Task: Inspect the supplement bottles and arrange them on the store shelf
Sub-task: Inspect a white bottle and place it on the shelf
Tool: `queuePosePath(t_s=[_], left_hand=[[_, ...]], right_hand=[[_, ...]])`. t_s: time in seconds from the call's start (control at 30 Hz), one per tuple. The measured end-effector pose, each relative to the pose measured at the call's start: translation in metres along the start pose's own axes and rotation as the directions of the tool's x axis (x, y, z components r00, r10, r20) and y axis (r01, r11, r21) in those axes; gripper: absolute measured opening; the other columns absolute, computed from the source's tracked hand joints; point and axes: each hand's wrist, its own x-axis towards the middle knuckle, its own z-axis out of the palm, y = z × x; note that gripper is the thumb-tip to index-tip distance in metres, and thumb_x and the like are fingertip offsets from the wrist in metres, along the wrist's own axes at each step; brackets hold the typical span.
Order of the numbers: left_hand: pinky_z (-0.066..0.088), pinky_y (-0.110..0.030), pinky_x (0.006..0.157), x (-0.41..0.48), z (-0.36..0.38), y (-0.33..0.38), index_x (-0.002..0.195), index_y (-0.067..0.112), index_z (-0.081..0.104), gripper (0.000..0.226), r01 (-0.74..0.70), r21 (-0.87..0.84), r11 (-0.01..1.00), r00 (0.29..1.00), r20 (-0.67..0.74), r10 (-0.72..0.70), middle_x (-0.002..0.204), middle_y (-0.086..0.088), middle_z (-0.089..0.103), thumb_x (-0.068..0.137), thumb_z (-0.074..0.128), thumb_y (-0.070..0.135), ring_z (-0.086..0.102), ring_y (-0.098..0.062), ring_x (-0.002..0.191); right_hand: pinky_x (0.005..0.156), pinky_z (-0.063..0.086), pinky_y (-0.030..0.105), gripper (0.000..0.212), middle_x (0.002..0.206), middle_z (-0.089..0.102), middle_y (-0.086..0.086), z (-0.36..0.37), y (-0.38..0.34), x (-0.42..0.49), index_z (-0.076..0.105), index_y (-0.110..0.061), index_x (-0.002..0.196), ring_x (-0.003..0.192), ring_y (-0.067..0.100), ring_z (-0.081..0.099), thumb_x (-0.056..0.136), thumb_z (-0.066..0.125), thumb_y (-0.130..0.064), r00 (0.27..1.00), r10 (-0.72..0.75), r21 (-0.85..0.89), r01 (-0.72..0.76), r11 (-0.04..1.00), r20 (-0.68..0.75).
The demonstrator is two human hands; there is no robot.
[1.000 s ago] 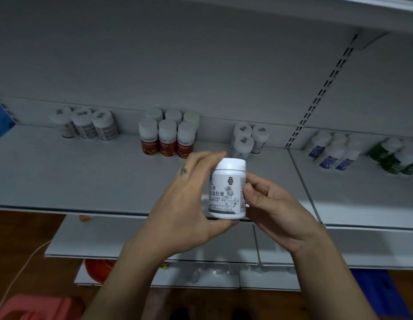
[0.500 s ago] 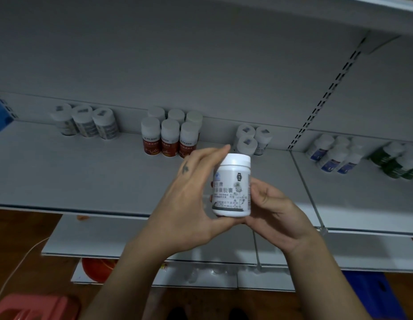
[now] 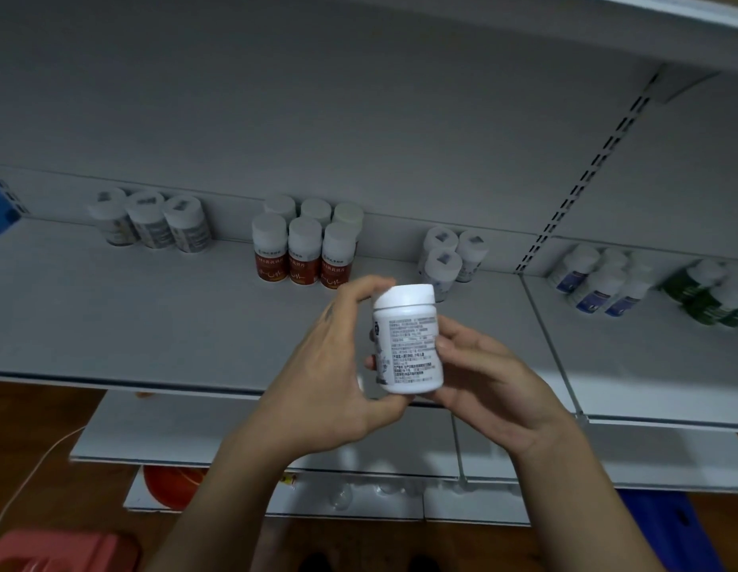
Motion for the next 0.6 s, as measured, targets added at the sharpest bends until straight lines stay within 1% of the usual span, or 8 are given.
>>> queuePosePath(t_s=[0.03, 0.1, 0.17, 0.23, 0.33, 0.4, 0.53, 0.6], left_hand=[[0.034, -0.019, 0.108, 0.0003, 0.0006, -0.001, 0.134, 0.043, 0.022, 0.091, 0.006, 0.01, 1.0, 1.0, 0.007, -0.006, 0.139, 0.022, 0.037, 0.067, 0.083, 0.029, 0.039, 0.0, 0.13], [0.032, -0.021, 0.11, 0.0016, 0.0022, -0.0032, 0.137, 0.039, 0.021, 0.092, 0.011, 0.046, 0.999, 1.0, 0.02, -0.012, 0.143, 0.018, 0.033, 0.068, 0.082, 0.03, 0.036, -0.001, 0.133], [0.026, -0.013, 0.11, 0.0029, 0.0034, -0.0036, 0.14, 0.038, 0.019, 0.094, 0.004, 0.066, 0.998, 1.0, 0.02, -0.005, 0.146, 0.019, 0.03, 0.069, 0.081, 0.034, 0.032, 0.001, 0.134], [0.023, -0.008, 0.108, 0.0044, 0.0041, -0.0023, 0.143, 0.039, 0.017, 0.098, -0.021, 0.078, 0.997, 1.0, 0.025, 0.019, 0.146, 0.019, 0.027, 0.069, 0.081, 0.042, 0.031, 0.003, 0.134], [0.028, -0.013, 0.106, 0.0062, 0.0051, 0.0018, 0.143, 0.042, 0.016, 0.101, -0.043, 0.082, 0.996, 0.999, 0.03, 0.041, 0.142, 0.022, 0.024, 0.064, 0.077, 0.056, 0.032, 0.003, 0.131], [0.031, -0.017, 0.105, 0.007, 0.0055, 0.0031, 0.142, 0.043, 0.017, 0.099, -0.053, 0.088, 0.995, 0.998, 0.022, 0.051, 0.139, 0.024, 0.024, 0.061, 0.072, 0.063, 0.034, 0.001, 0.13], [0.033, -0.017, 0.102, 0.007, 0.0057, 0.0028, 0.142, 0.042, 0.018, 0.099, -0.06, 0.103, 0.993, 0.998, 0.017, 0.058, 0.136, 0.018, 0.028, 0.061, 0.071, 0.063, 0.033, -0.002, 0.128], [0.037, -0.018, 0.1, 0.0067, 0.0061, 0.003, 0.14, 0.042, 0.023, 0.096, -0.067, 0.092, 0.994, 0.998, 0.009, 0.066, 0.131, 0.017, 0.033, 0.062, 0.076, 0.058, 0.038, -0.004, 0.125]], right_hand=[[0.099, 0.049, 0.049, 0.059, 0.128, 0.055, 0.034, -0.0006, 0.0003, 0.0007, 0.047, 0.003, 0.138, 0.119, 0.047, 0.054, 0.082, 0.065, -0.006, 1.0, -0.003, -0.003, 0.003, 1.0, -0.005], [0.094, 0.053, 0.044, 0.066, 0.116, 0.064, 0.027, -0.0009, 0.0011, 0.0027, 0.049, 0.003, 0.135, 0.106, 0.037, 0.063, 0.072, 0.069, -0.005, 0.999, -0.026, -0.005, 0.025, 1.0, -0.036], [0.088, 0.056, 0.038, 0.07, 0.11, 0.068, 0.021, -0.0009, 0.0024, 0.0044, 0.05, 0.003, 0.134, 0.098, 0.029, 0.067, 0.067, 0.072, -0.006, 0.996, -0.04, -0.017, 0.039, 0.999, -0.077], [0.085, 0.056, 0.036, 0.07, 0.112, 0.067, 0.021, 0.0004, 0.0036, 0.0057, 0.053, 0.002, 0.132, 0.099, 0.029, 0.067, 0.067, 0.074, -0.007, 0.994, -0.039, -0.039, 0.035, 0.999, -0.099], [0.087, 0.055, 0.036, 0.071, 0.117, 0.066, 0.024, 0.0009, 0.0055, 0.0072, 0.059, 0.001, 0.127, 0.104, 0.032, 0.066, 0.062, 0.085, -0.01, 0.995, -0.026, -0.086, 0.018, 0.996, -0.094], [0.087, 0.056, 0.036, 0.076, 0.116, 0.066, 0.024, 0.0016, 0.0063, 0.0079, 0.064, 0.0, 0.122, 0.103, 0.032, 0.066, 0.054, 0.094, -0.019, 0.996, -0.015, -0.1, 0.006, 0.995, -0.086], [0.081, 0.056, 0.033, 0.075, 0.11, 0.07, 0.02, 0.0025, 0.0059, 0.0076, 0.069, -0.005, 0.114, 0.098, 0.028, 0.069, 0.048, 0.097, -0.029, 0.994, -0.013, -0.109, 0.001, 0.994, -0.109], [0.079, 0.056, 0.031, 0.072, 0.109, 0.07, 0.016, 0.0054, 0.0045, 0.007, 0.068, -0.006, 0.117, 0.097, 0.024, 0.069, 0.055, 0.094, -0.035, 0.995, -0.015, -0.086, 0.007, 0.996, -0.095]])
